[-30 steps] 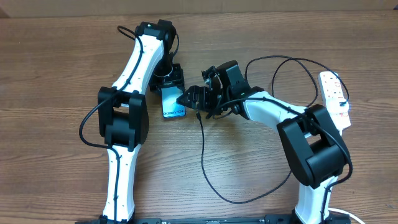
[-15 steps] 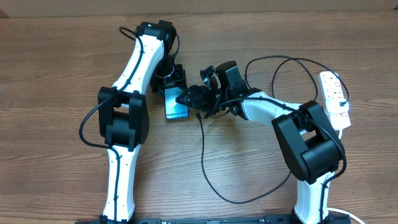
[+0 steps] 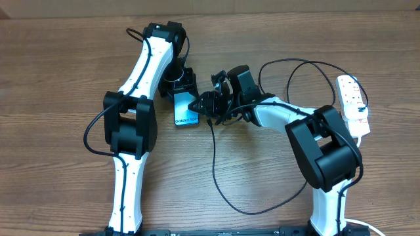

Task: Plug charger to phone and switch on socket

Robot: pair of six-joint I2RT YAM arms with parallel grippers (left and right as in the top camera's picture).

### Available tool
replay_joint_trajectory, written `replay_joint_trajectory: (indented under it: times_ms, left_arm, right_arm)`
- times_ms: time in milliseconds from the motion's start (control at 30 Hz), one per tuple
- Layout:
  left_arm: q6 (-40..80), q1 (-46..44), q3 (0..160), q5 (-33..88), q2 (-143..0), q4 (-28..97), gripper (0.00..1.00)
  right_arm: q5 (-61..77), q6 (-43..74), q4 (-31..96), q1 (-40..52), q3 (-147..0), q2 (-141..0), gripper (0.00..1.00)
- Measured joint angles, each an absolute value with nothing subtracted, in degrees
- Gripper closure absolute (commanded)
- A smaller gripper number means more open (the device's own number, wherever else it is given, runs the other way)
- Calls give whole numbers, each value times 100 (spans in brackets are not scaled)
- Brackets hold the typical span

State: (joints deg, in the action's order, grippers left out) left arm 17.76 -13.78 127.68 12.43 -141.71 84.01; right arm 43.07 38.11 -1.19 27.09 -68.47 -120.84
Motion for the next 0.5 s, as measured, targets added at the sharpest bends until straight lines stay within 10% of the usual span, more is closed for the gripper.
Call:
replay_joint_trajectory:
  times_ms: [500]
  left_arm:
    - [1743,-1378,12768,1485,-14171,8401,39]
  right_arm:
    - [4453,4093,-517,2788,-6847,-12180,63]
